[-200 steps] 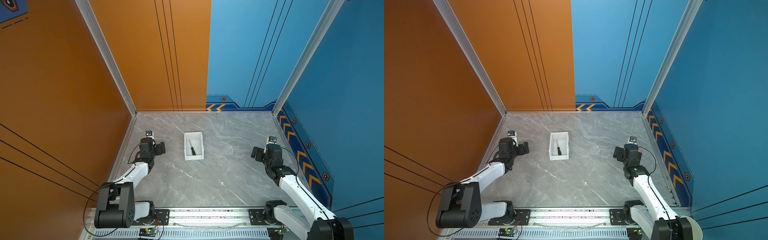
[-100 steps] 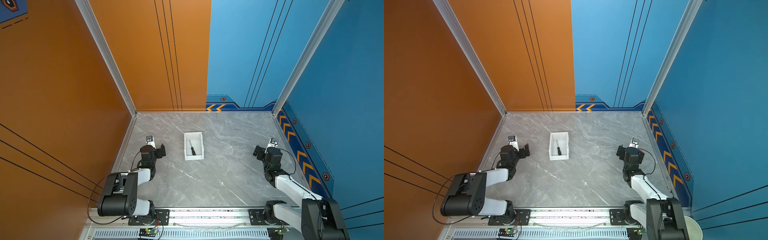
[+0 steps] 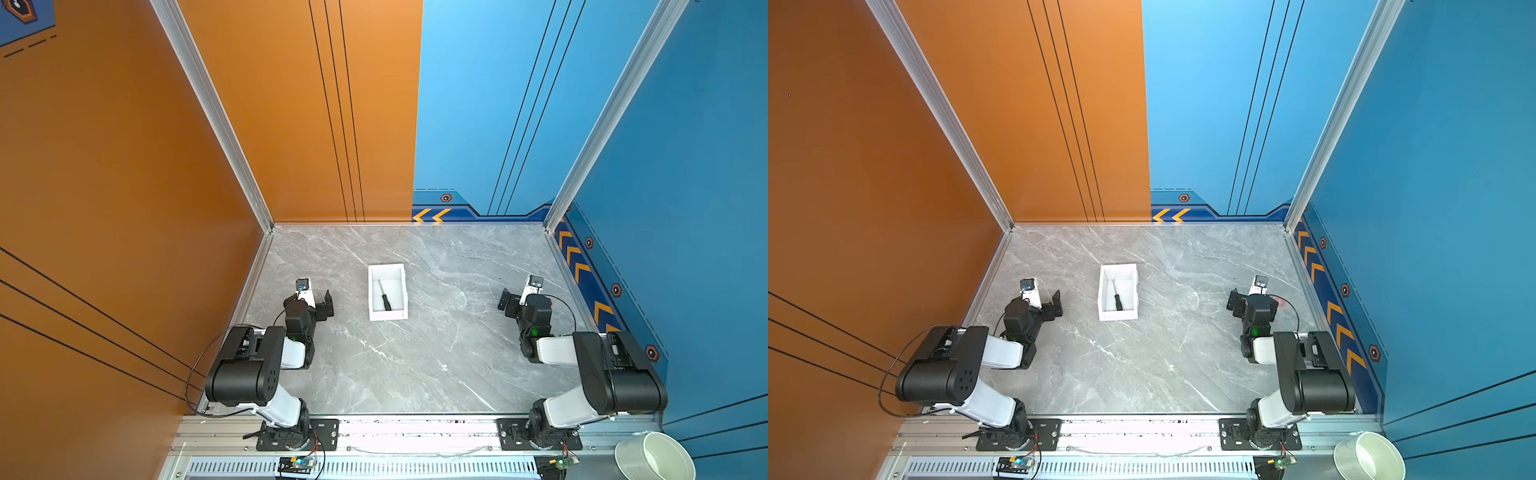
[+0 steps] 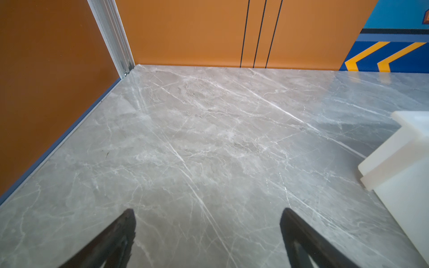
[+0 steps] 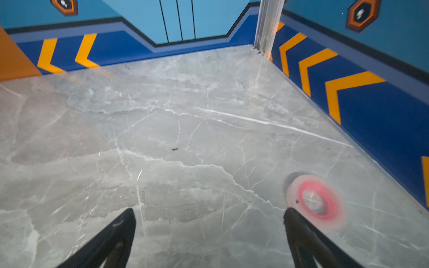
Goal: Put the screwdriver in the bin
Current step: Reset both arms
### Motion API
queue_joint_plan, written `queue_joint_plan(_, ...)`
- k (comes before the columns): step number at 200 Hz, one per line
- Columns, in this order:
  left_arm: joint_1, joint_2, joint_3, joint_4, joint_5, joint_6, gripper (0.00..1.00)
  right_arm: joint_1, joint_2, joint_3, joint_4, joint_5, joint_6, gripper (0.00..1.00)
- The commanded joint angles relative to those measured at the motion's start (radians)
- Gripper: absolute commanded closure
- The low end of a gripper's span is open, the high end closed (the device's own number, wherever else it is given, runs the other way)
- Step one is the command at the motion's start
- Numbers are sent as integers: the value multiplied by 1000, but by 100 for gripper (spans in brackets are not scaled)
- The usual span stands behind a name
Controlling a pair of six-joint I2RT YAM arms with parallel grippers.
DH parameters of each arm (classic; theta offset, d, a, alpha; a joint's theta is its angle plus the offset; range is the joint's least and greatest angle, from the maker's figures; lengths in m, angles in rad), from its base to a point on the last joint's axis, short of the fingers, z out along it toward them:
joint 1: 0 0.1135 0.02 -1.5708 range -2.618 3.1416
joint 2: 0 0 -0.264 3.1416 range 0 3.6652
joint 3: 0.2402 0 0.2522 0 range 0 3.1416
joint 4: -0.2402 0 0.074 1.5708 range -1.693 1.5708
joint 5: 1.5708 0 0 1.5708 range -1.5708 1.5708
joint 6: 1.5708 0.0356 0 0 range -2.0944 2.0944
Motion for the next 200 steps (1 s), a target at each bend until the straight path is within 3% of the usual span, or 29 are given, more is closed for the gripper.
queue_joint_plan(1, -6, 0, -8, 52, 24, 21, 2, 8, 9, 32, 65, -44, -35, 0)
queue_joint_plan(76, -21, 0, 32, -16, -4, 36, 2, 21, 8, 36, 54, -31, -49, 0)
queue_joint_plan(200, -18, -3, 43, -41, 56, 55, 2, 23, 8, 36, 54, -30, -49, 0)
